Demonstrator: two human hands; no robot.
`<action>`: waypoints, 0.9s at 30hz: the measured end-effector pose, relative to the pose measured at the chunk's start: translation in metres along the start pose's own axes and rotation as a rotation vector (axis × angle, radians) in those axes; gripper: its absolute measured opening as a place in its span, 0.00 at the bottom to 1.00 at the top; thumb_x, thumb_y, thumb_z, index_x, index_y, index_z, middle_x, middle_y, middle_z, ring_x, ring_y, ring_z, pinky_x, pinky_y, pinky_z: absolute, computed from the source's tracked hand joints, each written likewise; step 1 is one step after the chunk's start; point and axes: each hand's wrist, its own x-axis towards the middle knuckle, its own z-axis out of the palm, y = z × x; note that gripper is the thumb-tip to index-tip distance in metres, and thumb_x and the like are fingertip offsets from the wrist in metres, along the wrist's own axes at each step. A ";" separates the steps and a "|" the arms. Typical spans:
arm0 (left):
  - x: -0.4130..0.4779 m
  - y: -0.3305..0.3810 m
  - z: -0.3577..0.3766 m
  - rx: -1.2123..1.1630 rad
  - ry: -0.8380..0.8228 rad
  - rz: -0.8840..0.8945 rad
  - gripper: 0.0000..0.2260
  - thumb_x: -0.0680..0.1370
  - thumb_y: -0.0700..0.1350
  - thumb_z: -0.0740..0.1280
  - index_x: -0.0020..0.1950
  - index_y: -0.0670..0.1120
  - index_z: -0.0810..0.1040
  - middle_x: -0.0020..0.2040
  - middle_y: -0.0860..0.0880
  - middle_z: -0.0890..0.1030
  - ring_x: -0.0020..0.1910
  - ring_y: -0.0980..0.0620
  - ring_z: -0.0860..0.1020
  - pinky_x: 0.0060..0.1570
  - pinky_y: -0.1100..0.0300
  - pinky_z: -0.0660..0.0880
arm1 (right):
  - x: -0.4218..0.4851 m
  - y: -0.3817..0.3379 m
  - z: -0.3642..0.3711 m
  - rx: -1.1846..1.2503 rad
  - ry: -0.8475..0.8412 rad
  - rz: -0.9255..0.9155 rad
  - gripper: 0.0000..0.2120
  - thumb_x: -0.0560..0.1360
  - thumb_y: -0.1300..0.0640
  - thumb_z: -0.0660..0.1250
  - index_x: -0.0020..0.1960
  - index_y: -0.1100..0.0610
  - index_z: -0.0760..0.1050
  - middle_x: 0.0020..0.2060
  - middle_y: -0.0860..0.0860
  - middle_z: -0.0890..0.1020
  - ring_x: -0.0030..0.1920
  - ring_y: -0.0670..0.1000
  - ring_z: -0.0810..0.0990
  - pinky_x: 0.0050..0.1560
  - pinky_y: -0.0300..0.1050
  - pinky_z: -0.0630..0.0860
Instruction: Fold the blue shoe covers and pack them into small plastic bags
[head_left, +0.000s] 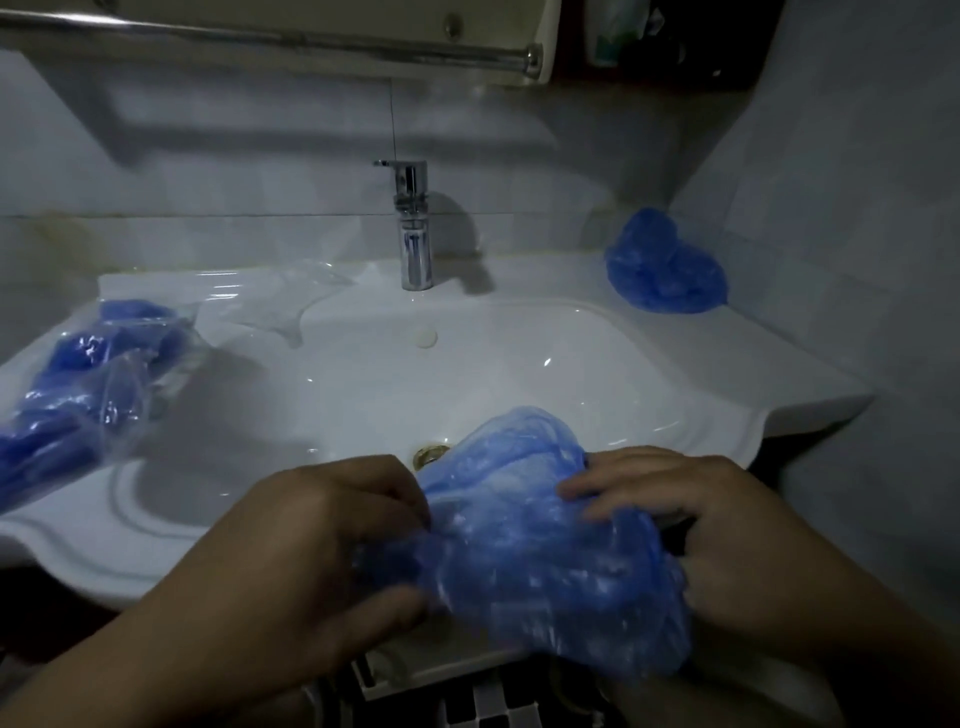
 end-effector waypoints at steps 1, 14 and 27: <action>0.000 -0.001 0.000 -0.001 0.014 -0.018 0.07 0.72 0.58 0.69 0.41 0.56 0.82 0.44 0.63 0.79 0.37 0.64 0.80 0.33 0.63 0.76 | 0.001 0.000 -0.001 -0.042 -0.006 0.009 0.14 0.69 0.44 0.75 0.53 0.45 0.82 0.54 0.39 0.83 0.59 0.43 0.79 0.59 0.37 0.75; 0.012 -0.003 0.010 0.123 0.063 -0.695 0.31 0.76 0.64 0.59 0.27 0.38 0.73 0.25 0.40 0.75 0.27 0.46 0.75 0.37 0.52 0.74 | 0.030 -0.030 0.018 -0.118 0.330 0.570 0.27 0.77 0.43 0.62 0.26 0.60 0.71 0.24 0.51 0.75 0.31 0.50 0.77 0.35 0.44 0.69; 0.020 0.029 0.039 0.228 0.194 -0.252 0.18 0.75 0.57 0.60 0.61 0.52 0.77 0.59 0.54 0.80 0.54 0.54 0.80 0.56 0.63 0.74 | 0.048 -0.023 0.024 -0.405 0.159 0.617 0.18 0.76 0.50 0.63 0.33 0.62 0.74 0.26 0.52 0.73 0.29 0.47 0.72 0.29 0.37 0.64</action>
